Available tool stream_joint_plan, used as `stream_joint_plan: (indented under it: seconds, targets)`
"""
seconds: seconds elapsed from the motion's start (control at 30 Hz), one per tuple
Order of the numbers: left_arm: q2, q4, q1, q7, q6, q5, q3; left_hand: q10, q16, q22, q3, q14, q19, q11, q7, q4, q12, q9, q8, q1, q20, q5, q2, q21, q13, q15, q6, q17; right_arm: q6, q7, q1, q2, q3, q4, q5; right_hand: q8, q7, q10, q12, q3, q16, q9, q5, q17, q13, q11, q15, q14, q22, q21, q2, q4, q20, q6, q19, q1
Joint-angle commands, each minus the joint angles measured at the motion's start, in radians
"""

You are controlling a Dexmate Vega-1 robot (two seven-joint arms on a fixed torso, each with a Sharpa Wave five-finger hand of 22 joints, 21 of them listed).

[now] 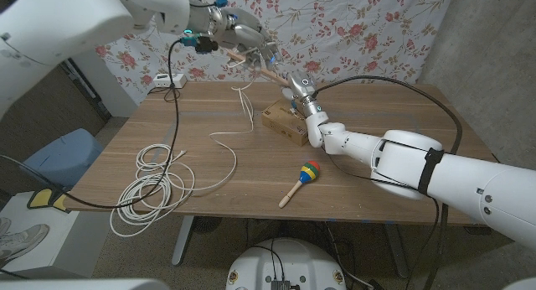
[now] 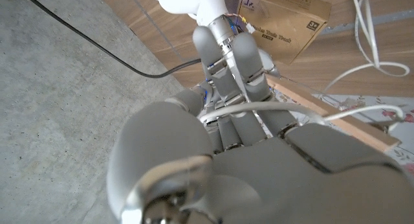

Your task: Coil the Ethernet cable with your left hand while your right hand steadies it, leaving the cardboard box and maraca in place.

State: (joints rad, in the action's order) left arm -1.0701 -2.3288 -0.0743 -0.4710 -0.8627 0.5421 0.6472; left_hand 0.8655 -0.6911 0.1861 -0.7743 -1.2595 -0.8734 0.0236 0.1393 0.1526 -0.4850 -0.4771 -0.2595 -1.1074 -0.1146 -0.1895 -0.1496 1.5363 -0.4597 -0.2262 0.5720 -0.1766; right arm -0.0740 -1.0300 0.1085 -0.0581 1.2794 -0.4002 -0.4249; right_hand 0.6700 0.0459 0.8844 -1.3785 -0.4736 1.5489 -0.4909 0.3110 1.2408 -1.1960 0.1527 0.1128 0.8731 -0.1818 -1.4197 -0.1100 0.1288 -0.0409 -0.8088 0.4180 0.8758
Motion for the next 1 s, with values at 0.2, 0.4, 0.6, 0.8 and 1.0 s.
stream_joint_plan:
  seconds: [0.2, 0.4, 0.6, 0.8, 1.0]
  targets:
    - [0.084, 0.097, -0.077, -0.179, 0.095, -0.104, 0.091, -0.052, 0.024, -0.002, -0.02, -0.026, -0.021, 0.058, -0.005, 0.017, 0.02, 0.005, -0.004, -0.009, -0.093, 0.007, 0.004, 0.011, 0.01, 0.001, 0.011, -0.004, 0.038, -0.047, -0.028, -0.008, -0.067, -0.017, 0.036, 0.009, -0.001, 0.006, 0.004, -0.013, 0.005, -0.001, 0.008, 0.001, -0.004, 0.001, 0.1, -0.003, -0.002, 0.004, -0.051, 0.008, -0.11, -0.009, -0.001, -0.04]
    - [0.099, 0.11, -0.099, -0.199, 0.077, -0.116, 0.114, -0.133, 0.087, -0.008, 0.017, -0.03, -0.03, 0.008, 0.007, -0.016, 0.082, 0.019, 0.021, 0.062, -0.092, 0.013, 0.031, 0.003, 0.043, 0.005, -0.04, -0.003, 0.058, -0.066, -0.041, -0.016, -0.083, -0.026, 0.039, 0.009, -0.003, 0.004, -0.002, -0.014, 0.005, 0.0, 0.008, 0.001, -0.013, 0.004, 0.1, -0.002, -0.002, 0.004, -0.052, 0.008, -0.11, -0.008, -0.002, -0.04]
    - [0.122, 0.154, -0.129, -0.165, 0.02, -0.125, 0.137, -0.168, 0.137, -0.013, 0.03, -0.03, -0.03, -0.021, 0.029, -0.038, 0.123, 0.037, 0.05, 0.119, -0.09, 0.014, 0.035, -0.015, 0.078, 0.011, -0.1, -0.004, 0.07, -0.087, -0.042, -0.042, -0.101, -0.074, 0.025, 0.011, -0.002, 0.004, -0.001, -0.014, 0.005, -0.002, 0.008, 0.001, -0.012, 0.004, 0.1, -0.002, -0.002, 0.004, -0.052, 0.008, -0.11, -0.008, -0.001, -0.04]
    - [0.11, 0.133, -0.084, -0.129, -0.118, -0.212, 0.209, -0.175, 0.184, -0.016, 0.056, -0.024, -0.034, -0.044, 0.034, -0.079, 0.151, 0.062, 0.066, 0.207, -0.09, 0.021, 0.055, -0.039, 0.112, 0.017, -0.152, -0.006, 0.09, -0.087, -0.028, -0.089, -0.125, -0.153, -0.002, 0.011, -0.002, 0.008, 0.007, -0.014, 0.005, 0.0, 0.008, 0.001, 0.001, 0.002, 0.1, -0.002, -0.003, 0.005, -0.052, 0.008, -0.11, -0.008, -0.001, -0.04]
    - [0.103, 0.161, 0.02, -0.189, -0.193, -0.326, 0.349, -0.229, 0.27, -0.015, 0.106, 0.054, 0.041, -0.056, 0.017, -0.105, 0.199, 0.102, 0.071, 0.313, -0.064, 0.012, 0.126, -0.097, 0.147, 0.023, -0.213, -0.015, 0.102, -0.08, -0.007, -0.131, -0.149, -0.226, -0.027, 0.012, -0.002, 0.003, -0.001, -0.014, 0.005, 0.0, 0.008, 0.001, -0.015, 0.003, 0.1, -0.002, -0.003, 0.005, -0.052, 0.008, -0.111, -0.009, -0.001, -0.04]
